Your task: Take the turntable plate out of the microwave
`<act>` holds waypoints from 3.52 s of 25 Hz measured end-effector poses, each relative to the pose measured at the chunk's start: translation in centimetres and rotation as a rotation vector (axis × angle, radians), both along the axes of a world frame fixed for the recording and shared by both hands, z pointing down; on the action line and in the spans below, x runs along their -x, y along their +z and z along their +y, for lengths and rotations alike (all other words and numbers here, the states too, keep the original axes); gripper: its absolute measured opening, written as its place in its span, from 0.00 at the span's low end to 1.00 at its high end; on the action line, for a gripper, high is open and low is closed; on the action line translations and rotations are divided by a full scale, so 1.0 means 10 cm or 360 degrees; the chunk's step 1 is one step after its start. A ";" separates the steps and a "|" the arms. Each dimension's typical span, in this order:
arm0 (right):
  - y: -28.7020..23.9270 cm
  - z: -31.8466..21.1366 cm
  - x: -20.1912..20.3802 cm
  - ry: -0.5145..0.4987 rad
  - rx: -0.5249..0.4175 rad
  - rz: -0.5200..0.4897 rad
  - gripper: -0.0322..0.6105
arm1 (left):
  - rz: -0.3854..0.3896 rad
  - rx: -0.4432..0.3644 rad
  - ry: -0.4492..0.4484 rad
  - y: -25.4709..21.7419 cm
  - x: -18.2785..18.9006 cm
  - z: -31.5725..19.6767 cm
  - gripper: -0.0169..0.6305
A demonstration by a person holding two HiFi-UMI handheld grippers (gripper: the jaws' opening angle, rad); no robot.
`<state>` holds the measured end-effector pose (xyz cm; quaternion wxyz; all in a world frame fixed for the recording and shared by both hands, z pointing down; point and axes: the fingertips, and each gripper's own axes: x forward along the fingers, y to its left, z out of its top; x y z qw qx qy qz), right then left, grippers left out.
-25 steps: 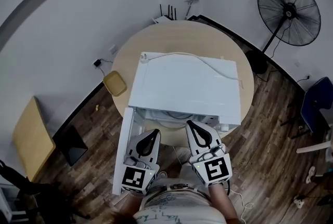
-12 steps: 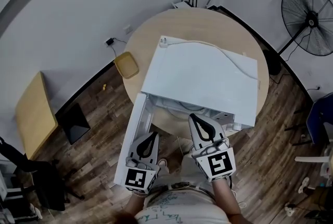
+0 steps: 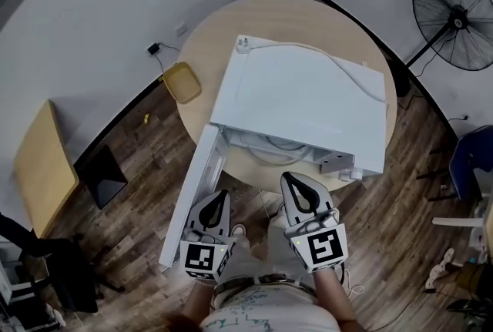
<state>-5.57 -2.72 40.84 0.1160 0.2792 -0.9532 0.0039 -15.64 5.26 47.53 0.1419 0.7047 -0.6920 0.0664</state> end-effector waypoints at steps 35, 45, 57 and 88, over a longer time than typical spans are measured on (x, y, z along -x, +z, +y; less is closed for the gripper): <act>0.93 -0.45 -0.46 0.0455 0.0111 0.0067 0.04 | 0.0145 0.0035 0.0403 0.33 -0.35 -1.24 0.05; 1.23 -0.54 -0.45 0.0532 0.0122 0.0235 0.04 | 0.0182 0.0185 0.0497 0.65 -0.36 -1.29 0.05; 1.50 -0.56 -0.43 0.0651 0.0296 0.0191 0.04 | 0.0272 0.0289 0.0541 0.92 -0.31 -1.28 0.05; 2.25 -0.52 -0.61 0.0686 0.0873 0.0010 0.07 | 0.1421 0.0670 -0.0316 1.90 -0.16 -1.42 0.45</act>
